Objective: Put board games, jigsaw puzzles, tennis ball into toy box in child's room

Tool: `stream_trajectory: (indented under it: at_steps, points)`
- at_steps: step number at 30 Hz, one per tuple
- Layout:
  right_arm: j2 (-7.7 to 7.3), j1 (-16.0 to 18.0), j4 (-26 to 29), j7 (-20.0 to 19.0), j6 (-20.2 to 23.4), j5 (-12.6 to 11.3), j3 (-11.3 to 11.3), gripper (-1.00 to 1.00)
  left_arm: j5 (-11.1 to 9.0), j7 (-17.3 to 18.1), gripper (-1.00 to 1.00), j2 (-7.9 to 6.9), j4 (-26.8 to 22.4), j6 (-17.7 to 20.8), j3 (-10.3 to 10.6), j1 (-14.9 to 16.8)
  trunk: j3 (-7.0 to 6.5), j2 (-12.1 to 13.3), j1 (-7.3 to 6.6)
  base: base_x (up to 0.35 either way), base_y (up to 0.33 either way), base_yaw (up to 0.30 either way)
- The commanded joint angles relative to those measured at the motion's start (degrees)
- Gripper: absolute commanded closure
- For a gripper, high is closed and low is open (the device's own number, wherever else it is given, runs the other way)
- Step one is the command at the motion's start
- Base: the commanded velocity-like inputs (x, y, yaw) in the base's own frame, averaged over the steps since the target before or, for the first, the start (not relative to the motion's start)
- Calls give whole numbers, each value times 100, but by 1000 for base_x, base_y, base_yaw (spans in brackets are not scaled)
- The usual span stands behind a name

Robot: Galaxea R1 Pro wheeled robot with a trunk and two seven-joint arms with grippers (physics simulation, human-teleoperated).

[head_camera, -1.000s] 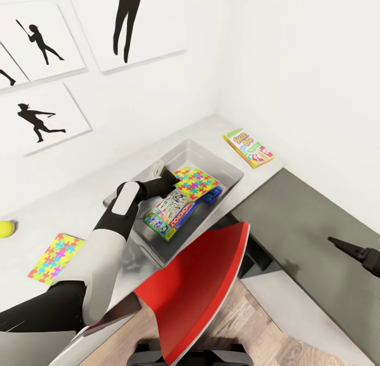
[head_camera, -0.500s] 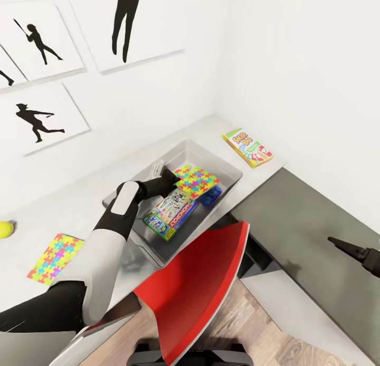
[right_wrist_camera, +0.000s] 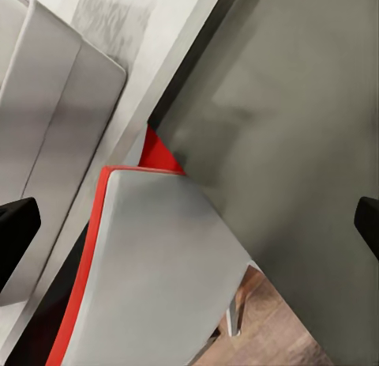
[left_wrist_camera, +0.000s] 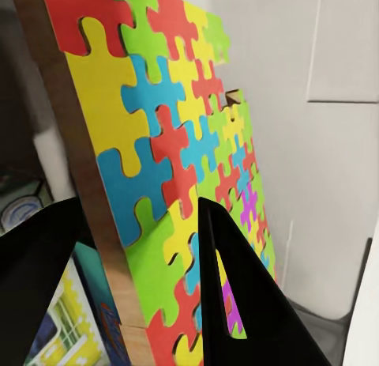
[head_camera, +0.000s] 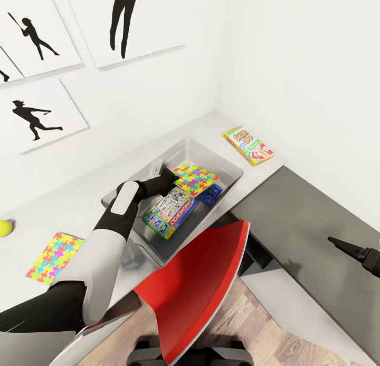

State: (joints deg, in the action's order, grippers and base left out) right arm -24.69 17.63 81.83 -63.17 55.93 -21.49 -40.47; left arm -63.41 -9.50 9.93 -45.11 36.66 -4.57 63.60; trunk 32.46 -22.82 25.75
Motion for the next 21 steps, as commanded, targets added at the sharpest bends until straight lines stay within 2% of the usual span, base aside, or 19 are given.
stream_trajectory:
  at_steps: [1, 5, 6, 21]
  points:
    - [-1, 4, 0, -20, 23, 4, -4, -100, -63, -52, 100, 7, -7, 28, -26, 4, 10, -10, 3, 0, 0, 0]
    - [-1, 4, 0, -20, 23, 4, -4, -100, -65, -52, 100, 7, -7, 23, -26, 4, 16, -10, 3, 0, 0, 0]
    - [-1, 4, 0, -20, 23, 4, -4, -100, -65, -52, -100, 7, -7, 22, -26, 4, 16, -10, 3, 0, 0, 0]
    - [-1, 4, 0, -20, 23, 4, -4, -100, -70, -49, -100, 7, -28, 19, -26, 4, 20, -10, 3, 0, 0, 0]
